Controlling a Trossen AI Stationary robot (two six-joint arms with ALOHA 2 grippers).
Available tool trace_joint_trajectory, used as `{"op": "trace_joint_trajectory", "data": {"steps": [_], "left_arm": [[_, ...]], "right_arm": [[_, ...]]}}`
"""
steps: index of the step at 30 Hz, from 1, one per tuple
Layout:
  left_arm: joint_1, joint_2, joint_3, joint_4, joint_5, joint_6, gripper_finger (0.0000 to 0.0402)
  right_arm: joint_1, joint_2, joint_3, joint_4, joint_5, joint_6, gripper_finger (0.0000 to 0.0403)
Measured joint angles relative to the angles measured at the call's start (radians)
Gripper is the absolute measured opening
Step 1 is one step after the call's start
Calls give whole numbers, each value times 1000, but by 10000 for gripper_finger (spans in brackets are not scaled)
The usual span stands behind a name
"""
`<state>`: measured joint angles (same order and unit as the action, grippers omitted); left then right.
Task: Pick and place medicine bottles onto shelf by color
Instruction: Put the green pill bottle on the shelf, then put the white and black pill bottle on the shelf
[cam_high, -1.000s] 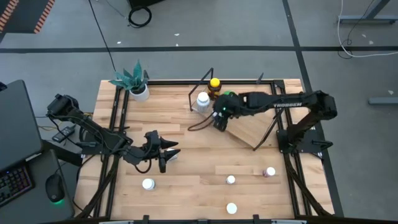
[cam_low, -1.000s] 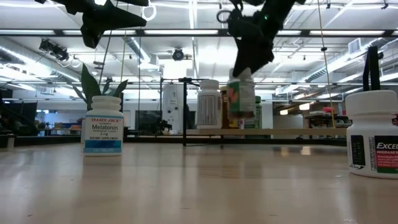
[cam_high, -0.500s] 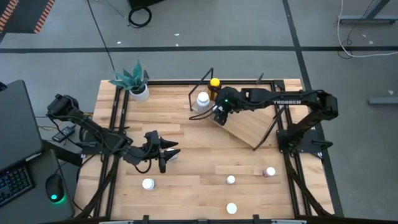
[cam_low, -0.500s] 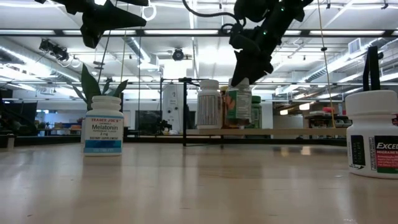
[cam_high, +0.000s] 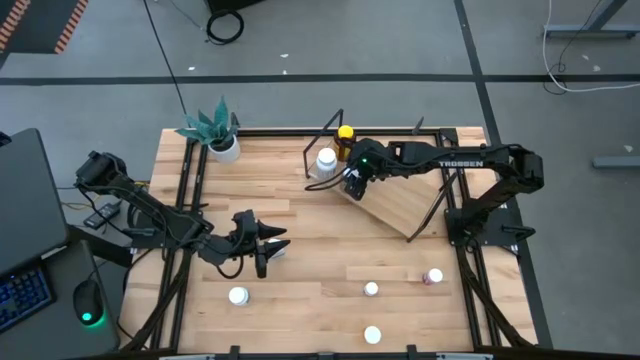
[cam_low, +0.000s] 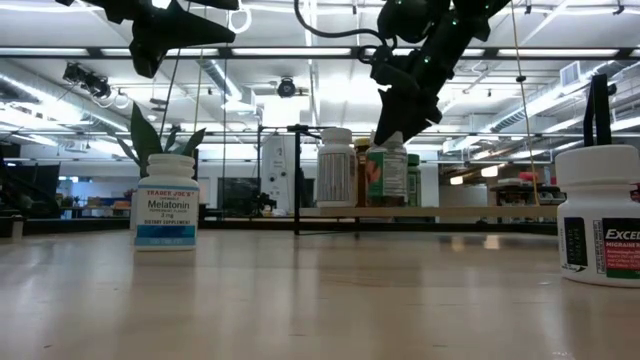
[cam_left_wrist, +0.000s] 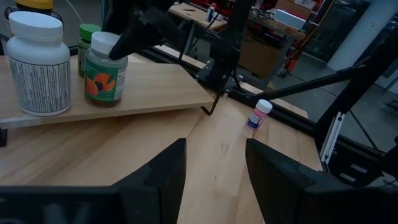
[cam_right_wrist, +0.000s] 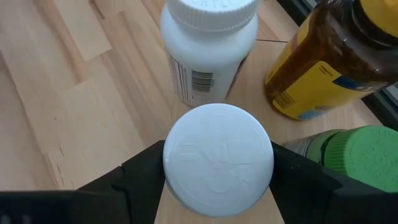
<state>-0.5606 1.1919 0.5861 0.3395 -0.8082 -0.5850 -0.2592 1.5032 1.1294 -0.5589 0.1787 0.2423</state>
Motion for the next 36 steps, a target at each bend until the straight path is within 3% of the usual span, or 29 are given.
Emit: {"op": "trace_joint_trajectory", "data": {"steps": [11,24,36], "left_arm": [[0,0,0,0,0,0,172],[0,0,0,-1,0,-6,172],[0,0,0,-1,0,-6,172]], "right_arm": [[-13,0,0,5,11,43,273],[-16,-5,0,19,10,43,340],[27,-175,59,-108,-9,78,377]]}}
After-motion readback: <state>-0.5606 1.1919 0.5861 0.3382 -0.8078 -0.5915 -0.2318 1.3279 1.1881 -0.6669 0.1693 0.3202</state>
